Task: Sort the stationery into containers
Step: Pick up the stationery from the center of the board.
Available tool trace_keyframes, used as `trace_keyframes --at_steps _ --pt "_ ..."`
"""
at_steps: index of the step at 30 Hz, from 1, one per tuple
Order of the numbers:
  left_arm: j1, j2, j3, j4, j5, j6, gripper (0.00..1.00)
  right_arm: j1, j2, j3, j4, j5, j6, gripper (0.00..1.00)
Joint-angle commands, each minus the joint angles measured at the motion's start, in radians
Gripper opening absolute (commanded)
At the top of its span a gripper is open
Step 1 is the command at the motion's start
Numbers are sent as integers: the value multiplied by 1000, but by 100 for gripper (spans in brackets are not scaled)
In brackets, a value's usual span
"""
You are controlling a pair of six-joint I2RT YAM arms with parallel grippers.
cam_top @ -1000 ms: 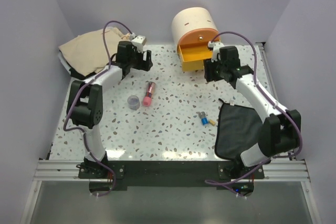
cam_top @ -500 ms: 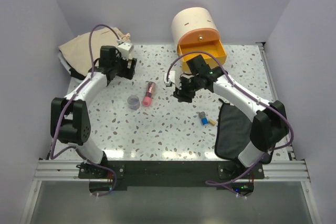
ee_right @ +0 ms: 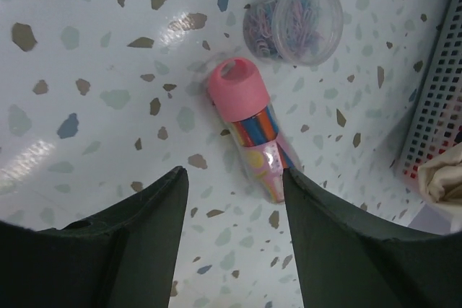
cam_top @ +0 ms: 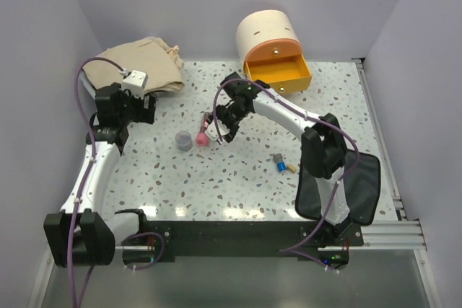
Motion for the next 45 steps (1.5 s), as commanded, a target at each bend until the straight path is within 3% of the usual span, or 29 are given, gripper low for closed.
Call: trace_keyframes --at_steps 1,6,13,23,35,38,40,44,45 --pt "3 -83 -65 -3 -30 17 87 12 117 272 -207 -48 -378 59" --pt "3 -140 -101 -4 -49 25 87 40 290 512 -387 37 -514 60" --pt "12 -179 -136 2 -59 16 87 54 350 523 -496 149 -668 62" --pt "14 -194 -173 -6 -50 13 87 67 435 560 -221 94 -570 64" --pt "14 -179 -181 -1 -13 -19 87 78 522 515 -40 147 -608 65" --pt "14 -182 -187 0 -9 -24 87 78 588 593 -32 195 -602 64" --pt "15 -183 -190 0 -7 -30 87 77 637 633 -43 241 -595 58" --pt "15 -180 -188 -6 5 -32 87 75 654 684 -69 298 -552 13" --pt "15 -179 -190 -1 5 -33 87 72 650 685 -83 305 -547 9"
